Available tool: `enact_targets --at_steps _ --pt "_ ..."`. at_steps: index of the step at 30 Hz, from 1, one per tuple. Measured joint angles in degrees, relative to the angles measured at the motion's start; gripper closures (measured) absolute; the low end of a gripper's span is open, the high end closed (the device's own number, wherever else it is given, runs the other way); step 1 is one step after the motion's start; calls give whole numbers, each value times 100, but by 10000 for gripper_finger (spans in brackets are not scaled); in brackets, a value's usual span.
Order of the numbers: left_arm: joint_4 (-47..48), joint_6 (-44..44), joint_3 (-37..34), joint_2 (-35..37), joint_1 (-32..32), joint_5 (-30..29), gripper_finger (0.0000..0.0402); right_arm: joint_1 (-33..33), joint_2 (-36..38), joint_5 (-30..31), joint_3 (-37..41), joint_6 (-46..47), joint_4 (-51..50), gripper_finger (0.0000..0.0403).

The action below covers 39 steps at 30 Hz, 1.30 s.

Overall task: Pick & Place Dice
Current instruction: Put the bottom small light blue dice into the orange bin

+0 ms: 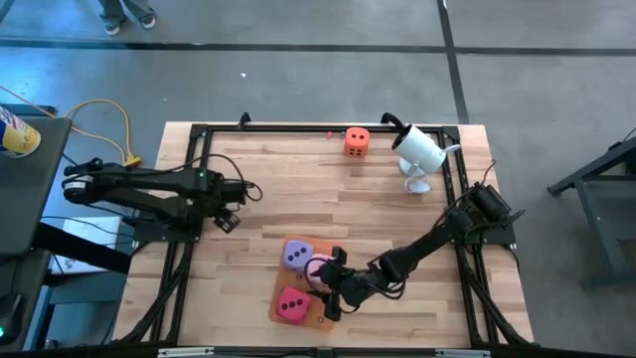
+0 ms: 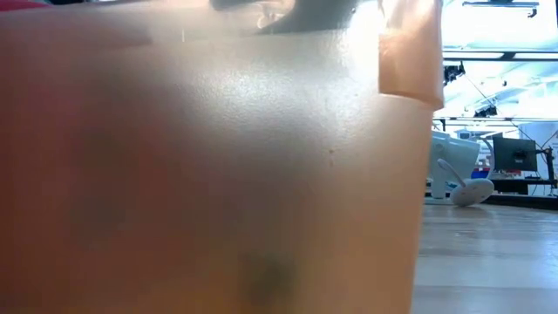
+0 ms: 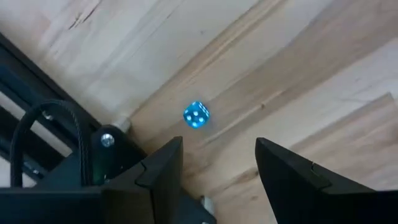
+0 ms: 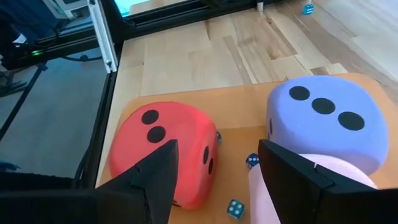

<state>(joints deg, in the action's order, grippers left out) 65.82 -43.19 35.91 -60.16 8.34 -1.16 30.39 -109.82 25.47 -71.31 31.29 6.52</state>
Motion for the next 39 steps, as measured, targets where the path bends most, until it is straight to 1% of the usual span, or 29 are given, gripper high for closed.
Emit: enact_targets --at_steps 3,5,9,11,14,19,27,31,35,39 --pt "-163 -120 -119 0 86 -19 211 4 0 -15 0 -2 -1 192" --pt "-219 -501 -182 -9 133 -16 211 0 0 -12 0 -2 -1 192" --pt "-308 -888 -191 -142 151 -338 211 0 0 -12 0 -1 -4 192" --pt "-311 -938 -194 -239 152 -388 211 0 0 -12 0 -2 -21 192" --pt "-331 -747 -196 -434 152 -293 211 0 0 -12 0 0 -27 192" --pt "-357 -279 -197 -820 152 -351 211 0 0 -12 0 -2 -30 192" --pt "-838 -239 -198 -1345 152 -261 211 0 0 -12 0 -2 -32 192" --pt "-865 -222 -187 -1625 152 49 211 0 0 -12 0 14 -36 192" --pt "-843 -139 -170 -1838 155 47 211 11 0 -12 0 24 -39 192" --pt "-844 -145 -172 -1902 155 104 211 11 0 -14 0 27 -41 192"
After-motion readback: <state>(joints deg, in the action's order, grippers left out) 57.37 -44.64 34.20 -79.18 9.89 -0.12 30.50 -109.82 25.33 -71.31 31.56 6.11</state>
